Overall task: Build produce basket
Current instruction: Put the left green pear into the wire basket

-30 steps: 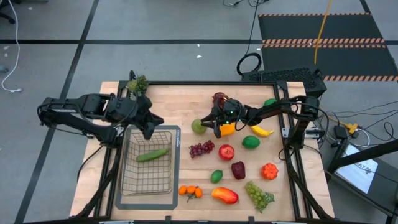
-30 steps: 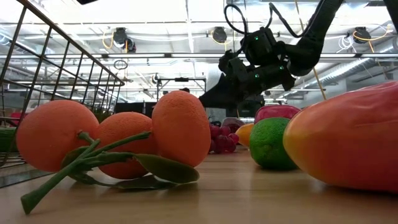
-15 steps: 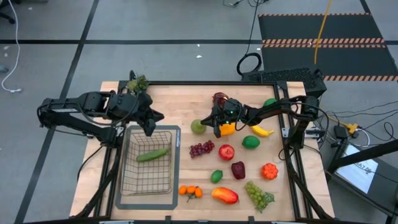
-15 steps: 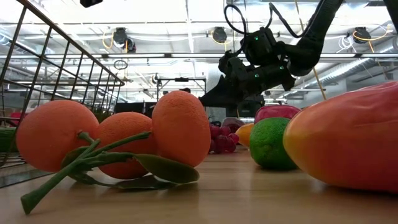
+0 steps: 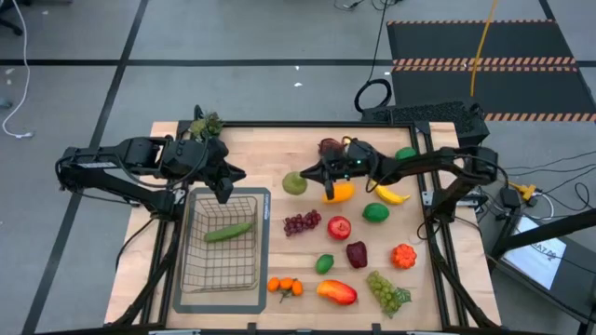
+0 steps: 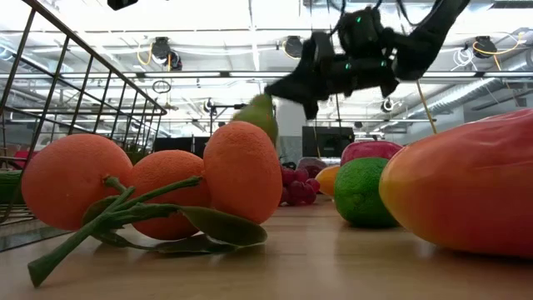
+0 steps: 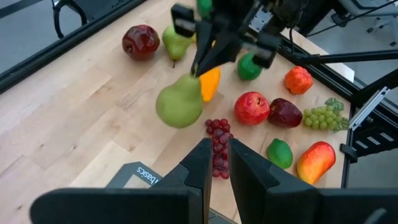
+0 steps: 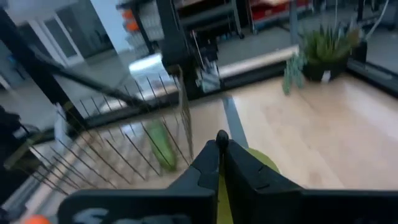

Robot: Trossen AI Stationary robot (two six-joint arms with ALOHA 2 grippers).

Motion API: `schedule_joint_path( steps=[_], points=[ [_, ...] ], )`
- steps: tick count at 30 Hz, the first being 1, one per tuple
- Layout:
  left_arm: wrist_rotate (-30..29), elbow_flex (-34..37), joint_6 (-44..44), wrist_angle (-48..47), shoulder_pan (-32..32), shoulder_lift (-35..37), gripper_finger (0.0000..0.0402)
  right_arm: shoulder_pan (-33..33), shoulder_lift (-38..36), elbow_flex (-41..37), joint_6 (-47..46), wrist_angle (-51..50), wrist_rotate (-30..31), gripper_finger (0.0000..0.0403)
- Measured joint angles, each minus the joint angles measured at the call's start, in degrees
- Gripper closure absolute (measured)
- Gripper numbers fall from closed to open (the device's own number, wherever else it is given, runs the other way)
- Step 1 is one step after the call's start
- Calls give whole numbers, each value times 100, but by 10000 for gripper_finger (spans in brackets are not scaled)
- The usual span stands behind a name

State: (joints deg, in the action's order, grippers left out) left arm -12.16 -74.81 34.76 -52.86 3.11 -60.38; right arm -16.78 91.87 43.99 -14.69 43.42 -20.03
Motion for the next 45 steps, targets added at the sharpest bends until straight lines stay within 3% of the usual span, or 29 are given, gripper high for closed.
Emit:
schedule_joint_path(
  steps=[12,22,33,39,45],
  points=[
    [-4,0,-19,71,0,-44,337,0,-1532,0,-150,-1279,-125,400],
    [-105,-4,-486,1675,-15,-595,225,4,-2298,0,-532,-1928,-231,398],
    [-92,2,-776,3552,-15,-1637,102,244,-2390,0,-868,-1979,-728,397],
    [-89,-11,-759,4043,-15,-1906,59,428,-2390,0,-869,-2005,-721,397],
    [187,-9,-902,4024,-15,-2030,44,490,-2388,0,-869,-2017,-715,397]
  ],
)
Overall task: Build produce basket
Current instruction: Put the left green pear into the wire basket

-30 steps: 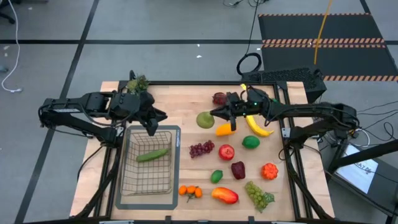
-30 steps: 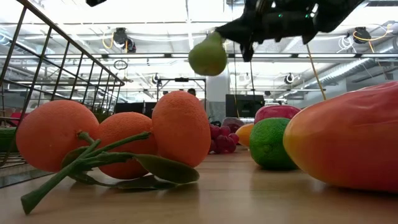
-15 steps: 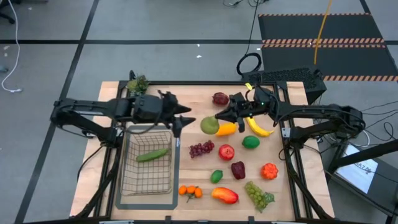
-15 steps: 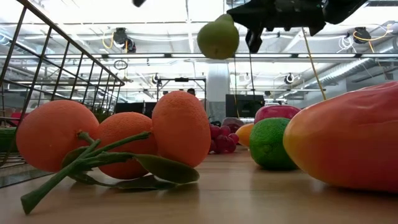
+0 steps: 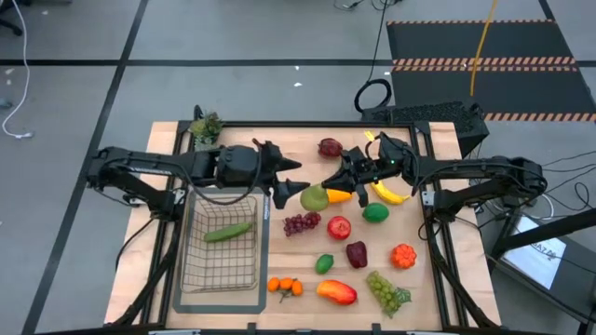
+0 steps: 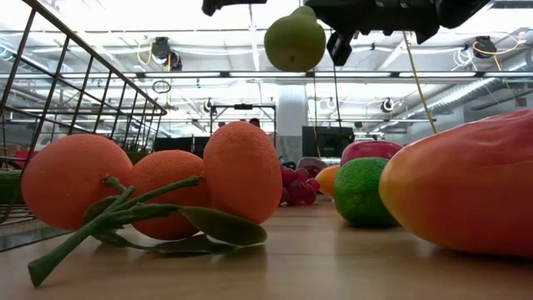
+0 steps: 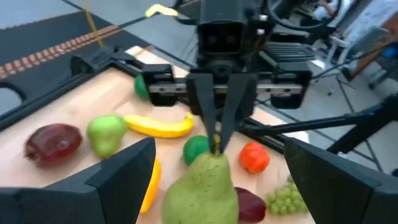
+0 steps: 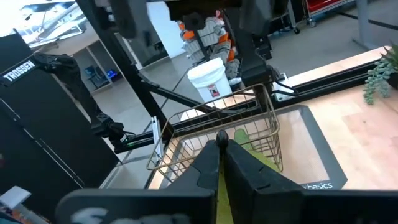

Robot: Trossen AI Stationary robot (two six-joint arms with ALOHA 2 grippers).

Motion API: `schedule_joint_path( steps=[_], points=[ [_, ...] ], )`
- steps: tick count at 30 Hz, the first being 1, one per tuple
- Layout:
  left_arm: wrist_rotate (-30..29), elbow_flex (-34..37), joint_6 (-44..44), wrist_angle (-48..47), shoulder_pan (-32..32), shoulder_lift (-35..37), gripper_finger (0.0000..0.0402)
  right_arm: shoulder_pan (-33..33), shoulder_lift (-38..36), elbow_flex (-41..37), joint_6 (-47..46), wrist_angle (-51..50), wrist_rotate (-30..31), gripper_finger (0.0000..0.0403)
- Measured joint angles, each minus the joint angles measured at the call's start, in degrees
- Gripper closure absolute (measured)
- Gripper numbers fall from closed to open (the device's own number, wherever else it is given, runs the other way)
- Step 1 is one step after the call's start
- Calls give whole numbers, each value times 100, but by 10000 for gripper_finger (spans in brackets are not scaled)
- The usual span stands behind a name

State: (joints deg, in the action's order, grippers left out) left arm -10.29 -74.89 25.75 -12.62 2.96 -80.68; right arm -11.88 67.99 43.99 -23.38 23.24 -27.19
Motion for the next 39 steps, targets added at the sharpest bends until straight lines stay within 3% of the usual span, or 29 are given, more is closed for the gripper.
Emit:
schedule_joint_path(
  steps=[9,28,39],
  points=[
    [302,4,-437,52,-23,-358,53,0,0,0,0,2,8,397],
    [995,6,-309,427,-306,-1237,104,0,131,0,2,26,53,397],
    [1200,4,-509,586,-318,-1312,190,0,127,0,16,65,63,397]
  ],
)
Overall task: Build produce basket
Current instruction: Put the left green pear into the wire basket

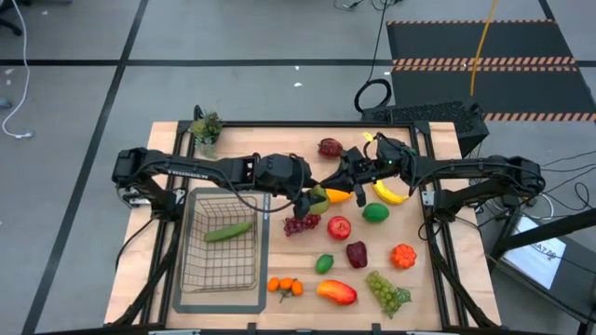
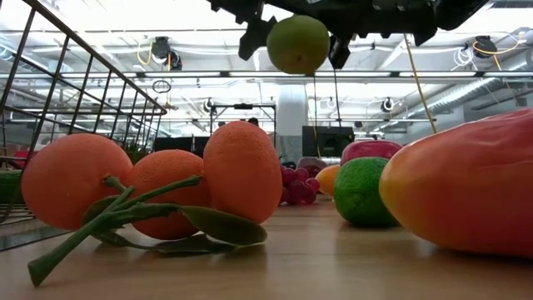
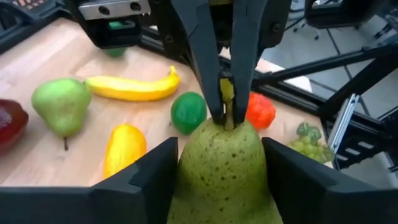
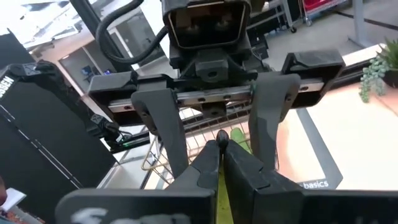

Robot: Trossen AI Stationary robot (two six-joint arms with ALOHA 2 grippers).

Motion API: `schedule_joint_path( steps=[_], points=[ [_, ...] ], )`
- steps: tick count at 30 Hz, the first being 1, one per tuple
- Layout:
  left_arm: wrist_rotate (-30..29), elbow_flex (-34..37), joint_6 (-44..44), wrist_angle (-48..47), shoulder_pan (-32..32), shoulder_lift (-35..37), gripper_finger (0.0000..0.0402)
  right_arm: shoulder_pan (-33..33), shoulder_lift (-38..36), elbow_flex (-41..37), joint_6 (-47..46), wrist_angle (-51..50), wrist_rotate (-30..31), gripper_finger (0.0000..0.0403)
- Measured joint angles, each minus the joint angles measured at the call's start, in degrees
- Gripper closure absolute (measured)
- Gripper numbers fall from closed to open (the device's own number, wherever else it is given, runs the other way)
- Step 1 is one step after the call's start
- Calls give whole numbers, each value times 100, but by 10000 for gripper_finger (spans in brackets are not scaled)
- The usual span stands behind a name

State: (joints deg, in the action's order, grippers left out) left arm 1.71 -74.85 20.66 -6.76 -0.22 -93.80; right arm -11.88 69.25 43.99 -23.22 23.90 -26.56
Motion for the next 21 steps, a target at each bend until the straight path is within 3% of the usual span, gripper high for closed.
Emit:
schedule_joint_path(
  steps=[12,21],
  points=[
    [0,4,42,48,-56,0,203,-2,0,0,9,-4,104,388],
    [0,4,342,38,-56,67,196,-60,-248,0,-429,197,154,302]
  ],
)
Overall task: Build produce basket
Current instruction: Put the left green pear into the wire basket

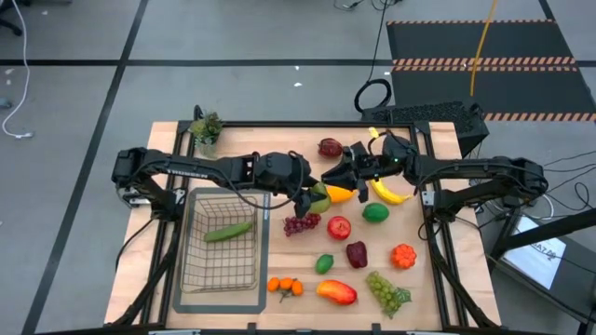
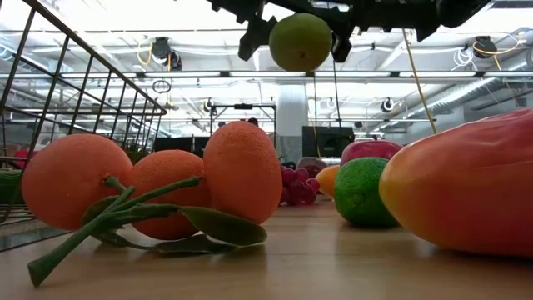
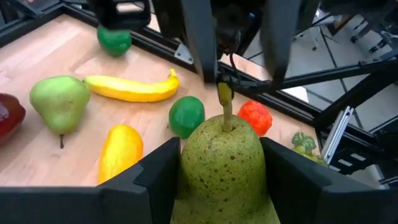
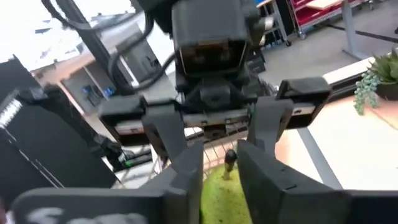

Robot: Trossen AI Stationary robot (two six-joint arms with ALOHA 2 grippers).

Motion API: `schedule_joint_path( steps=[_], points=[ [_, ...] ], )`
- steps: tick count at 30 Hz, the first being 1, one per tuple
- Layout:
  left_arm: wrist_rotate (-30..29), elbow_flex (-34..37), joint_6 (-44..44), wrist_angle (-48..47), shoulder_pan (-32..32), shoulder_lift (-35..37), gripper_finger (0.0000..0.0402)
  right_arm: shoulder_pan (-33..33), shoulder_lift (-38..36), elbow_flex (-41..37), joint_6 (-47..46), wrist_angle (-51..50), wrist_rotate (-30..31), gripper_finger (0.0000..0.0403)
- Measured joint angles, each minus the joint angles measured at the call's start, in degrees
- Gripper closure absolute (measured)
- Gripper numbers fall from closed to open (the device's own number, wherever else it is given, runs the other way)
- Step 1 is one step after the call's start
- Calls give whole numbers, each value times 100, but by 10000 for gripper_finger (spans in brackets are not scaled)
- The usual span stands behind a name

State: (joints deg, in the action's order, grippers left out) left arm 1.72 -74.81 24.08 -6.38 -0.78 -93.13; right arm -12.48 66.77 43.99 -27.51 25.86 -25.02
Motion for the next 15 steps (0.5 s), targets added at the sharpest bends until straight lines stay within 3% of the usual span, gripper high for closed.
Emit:
schedule_joint_path(
  steps=[7,15],
  points=[
    [-27,-5,1,-177,-9,246,201,-73,-426,0,-137,10,132,251],
    [-51,0,0,-598,-184,839,200,-273,-848,8,-23,-509,571,247]
  ],
)
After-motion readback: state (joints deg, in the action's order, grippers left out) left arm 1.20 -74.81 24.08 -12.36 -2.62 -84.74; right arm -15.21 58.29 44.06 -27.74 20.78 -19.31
